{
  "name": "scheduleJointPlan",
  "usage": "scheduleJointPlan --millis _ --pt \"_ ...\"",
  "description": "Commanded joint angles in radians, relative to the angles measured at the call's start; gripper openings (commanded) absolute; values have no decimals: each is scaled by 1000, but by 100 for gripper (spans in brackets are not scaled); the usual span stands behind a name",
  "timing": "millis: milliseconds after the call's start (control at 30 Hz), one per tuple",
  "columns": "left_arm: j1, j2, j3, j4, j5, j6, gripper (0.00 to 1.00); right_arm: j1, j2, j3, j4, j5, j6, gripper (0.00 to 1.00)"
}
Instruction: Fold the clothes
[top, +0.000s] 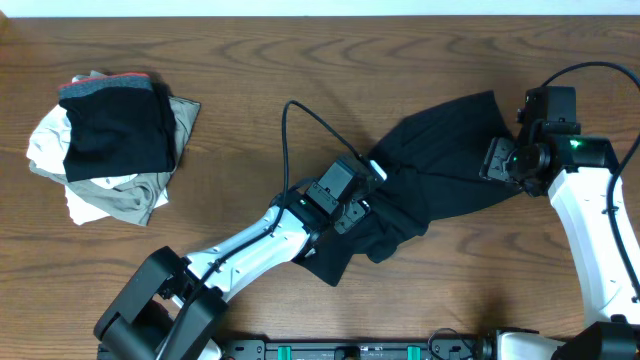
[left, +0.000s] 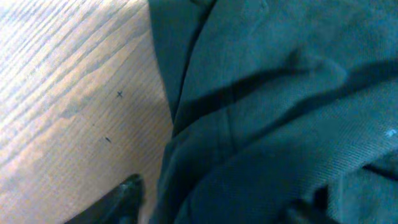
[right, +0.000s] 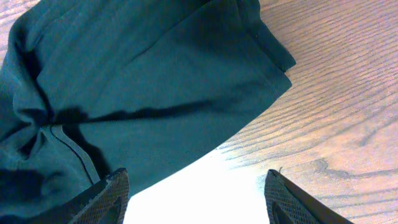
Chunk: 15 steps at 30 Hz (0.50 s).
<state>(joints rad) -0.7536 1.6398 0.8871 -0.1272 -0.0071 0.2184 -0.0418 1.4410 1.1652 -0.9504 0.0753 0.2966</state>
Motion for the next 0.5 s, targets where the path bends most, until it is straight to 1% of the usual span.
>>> scheduleJointPlan --millis 0,33,100,267,367,467 --pt "0 -14 19 2 -13 10 41 -6 0 -2 0 -4 13 67" --pt "0 -14 19 1 -13 10 33 -6 0 -2 0 -4 13 67" --pt "0 -15 19 2 -13 10 6 -6 0 -2 0 -4 13 67" --pt "2 -71 19 -7 -13 9 6 -6 0 -2 6 -4 13 67" --pt "14 -169 19 -45 -14 -16 6 -6 1 -2 27 -2 13 67" --pt "39 -304 19 -90 -13 -57 6 -6 3 -2 59 0 13 68"
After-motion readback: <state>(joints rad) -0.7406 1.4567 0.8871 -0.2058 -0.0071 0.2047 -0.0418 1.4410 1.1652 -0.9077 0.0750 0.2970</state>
